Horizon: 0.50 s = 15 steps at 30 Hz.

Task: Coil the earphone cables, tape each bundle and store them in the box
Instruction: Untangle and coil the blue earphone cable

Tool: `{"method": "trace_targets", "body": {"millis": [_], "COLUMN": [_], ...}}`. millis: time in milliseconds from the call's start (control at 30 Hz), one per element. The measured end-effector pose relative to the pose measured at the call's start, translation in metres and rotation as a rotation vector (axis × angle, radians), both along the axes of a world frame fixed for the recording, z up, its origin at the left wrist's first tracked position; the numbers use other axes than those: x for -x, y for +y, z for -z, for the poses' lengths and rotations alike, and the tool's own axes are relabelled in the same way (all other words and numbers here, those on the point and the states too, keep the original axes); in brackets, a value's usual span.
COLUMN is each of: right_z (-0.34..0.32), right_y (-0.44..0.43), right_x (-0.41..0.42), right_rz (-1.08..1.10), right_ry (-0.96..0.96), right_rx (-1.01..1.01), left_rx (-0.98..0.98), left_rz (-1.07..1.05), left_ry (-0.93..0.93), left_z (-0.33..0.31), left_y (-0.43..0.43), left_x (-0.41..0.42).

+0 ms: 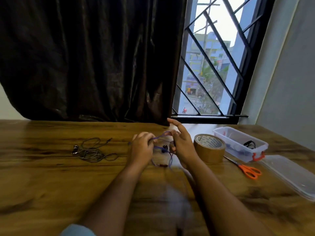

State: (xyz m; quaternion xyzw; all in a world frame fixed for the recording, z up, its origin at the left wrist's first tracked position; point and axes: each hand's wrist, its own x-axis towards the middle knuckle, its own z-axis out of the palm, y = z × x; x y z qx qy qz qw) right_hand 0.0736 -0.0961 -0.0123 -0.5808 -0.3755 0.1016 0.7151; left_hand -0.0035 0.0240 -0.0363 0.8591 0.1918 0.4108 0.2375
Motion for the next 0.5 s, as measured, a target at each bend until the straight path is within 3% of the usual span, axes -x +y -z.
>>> {"method": "trace_targets", "body": {"millis": [67, 267, 367, 500], "right_z": [-0.003, 0.004, 0.007, 0.004], "right_y": [-0.002, -0.003, 0.004, 0.007], "right_x": [0.003, 0.003, -0.004, -0.003], "right_rz": [0.010, 0.315, 0.503, 0.491], "right_ry": [-0.058, -0.660, -0.629, -0.496], "right_rx": [0.096, 0.567, 0.441, 0.239], "left_rx": [0.056, 0.138, 0.294, 0.604], "left_rz": [-0.078, -0.226, -0.079, -0.024], "left_ry": [-0.046, -0.238, -0.346, -0.433], "left_z": [-0.006, -0.014, -0.016, -0.020], "left_y": [0.001, -0.017, -0.019, -0.016], "left_x": [0.006, 0.008, 0.007, 0.006]}}
